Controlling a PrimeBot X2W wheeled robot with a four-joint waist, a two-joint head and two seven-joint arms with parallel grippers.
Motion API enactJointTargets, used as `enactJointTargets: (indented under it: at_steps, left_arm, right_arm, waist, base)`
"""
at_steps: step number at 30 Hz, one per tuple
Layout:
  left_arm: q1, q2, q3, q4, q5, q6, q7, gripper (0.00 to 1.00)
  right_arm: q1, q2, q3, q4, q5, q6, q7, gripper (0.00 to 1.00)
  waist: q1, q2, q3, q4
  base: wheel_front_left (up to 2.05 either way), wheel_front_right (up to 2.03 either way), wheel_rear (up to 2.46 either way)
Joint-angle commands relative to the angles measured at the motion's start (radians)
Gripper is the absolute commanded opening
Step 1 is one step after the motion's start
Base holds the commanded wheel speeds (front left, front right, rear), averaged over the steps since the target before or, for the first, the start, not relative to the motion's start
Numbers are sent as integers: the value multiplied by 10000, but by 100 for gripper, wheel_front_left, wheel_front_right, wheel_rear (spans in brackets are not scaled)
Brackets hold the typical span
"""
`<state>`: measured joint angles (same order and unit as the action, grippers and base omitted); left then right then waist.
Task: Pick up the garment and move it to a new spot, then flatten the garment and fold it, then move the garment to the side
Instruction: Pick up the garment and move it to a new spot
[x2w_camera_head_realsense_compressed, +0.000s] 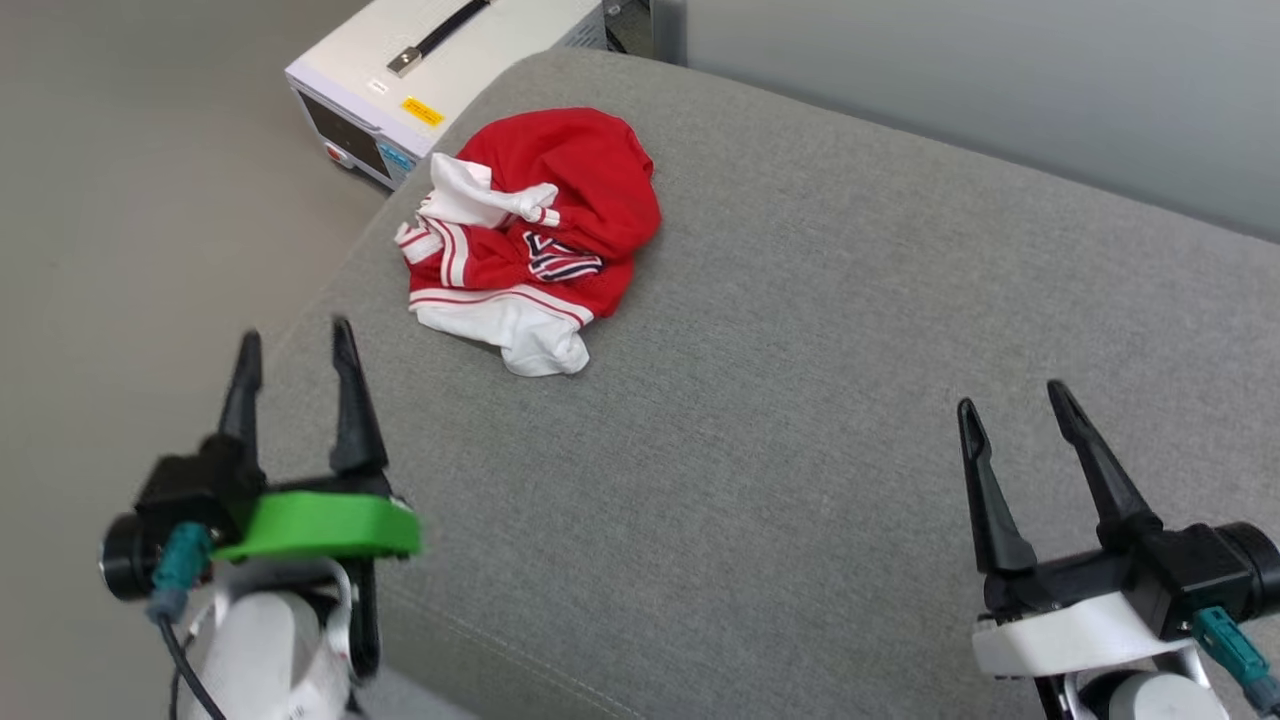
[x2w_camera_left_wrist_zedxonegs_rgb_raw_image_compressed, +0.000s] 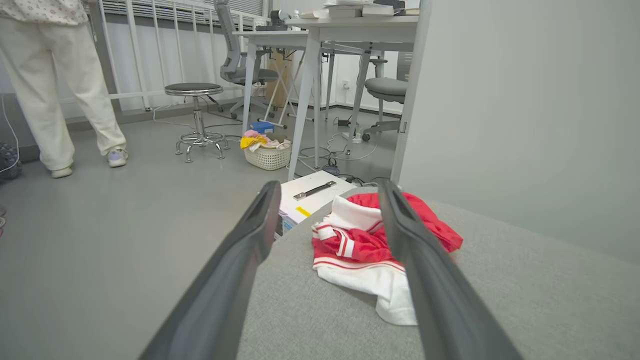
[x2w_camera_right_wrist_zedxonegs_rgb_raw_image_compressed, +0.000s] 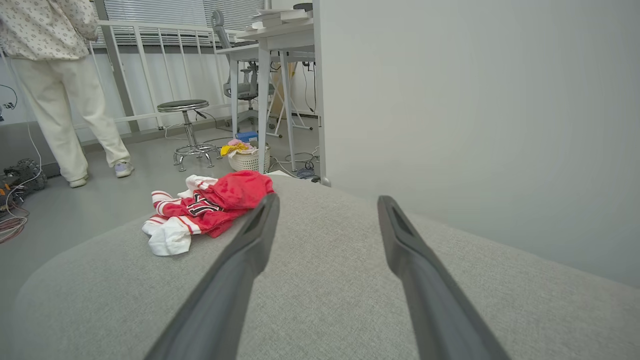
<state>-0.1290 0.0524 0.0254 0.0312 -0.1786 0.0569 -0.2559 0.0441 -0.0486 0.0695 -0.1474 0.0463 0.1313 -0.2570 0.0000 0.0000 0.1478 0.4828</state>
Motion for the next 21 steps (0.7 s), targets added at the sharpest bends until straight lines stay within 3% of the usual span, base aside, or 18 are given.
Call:
enactJointTargets:
  at_steps: [1,7,11,17,21]
  left_arm:
    - [-676,-22,320,28,-123,-241,-59,100]
    - [-2991,233,1590,653,-182,-1301,-59,100]
    - [-4296,643,1849,1393,-339,-1665,-59,100]
    - [-6228,1865,981,3449,-911,-1862,341,100]
    - [-7227,2880,-390,4457,-2243,-1870,2181,100]
  right_arm:
    - [-346,-16,30,-147,-181,-6,-47,100]
    - [-1112,-276,195,-579,-558,-6,-47,100]
    - [-1515,-484,162,-909,-656,-6,-47,100]
    - [-1959,-730,160,-1292,-755,-6,-47,100]
    - [-2148,-796,173,-1465,-820,-6,-47,100]
  waist:
    - [0,0,811,-539]
    - [0,0,1936,-1182]
    - [0,0,2582,-1527]
    - [0,0,3303,-1818]
    - [0,0,3616,-1970]
  base:
    - [0,0,0]
    - [0,0,0]
    - [0,0,0]
    - [0,0,0]
    - [0,0,0]
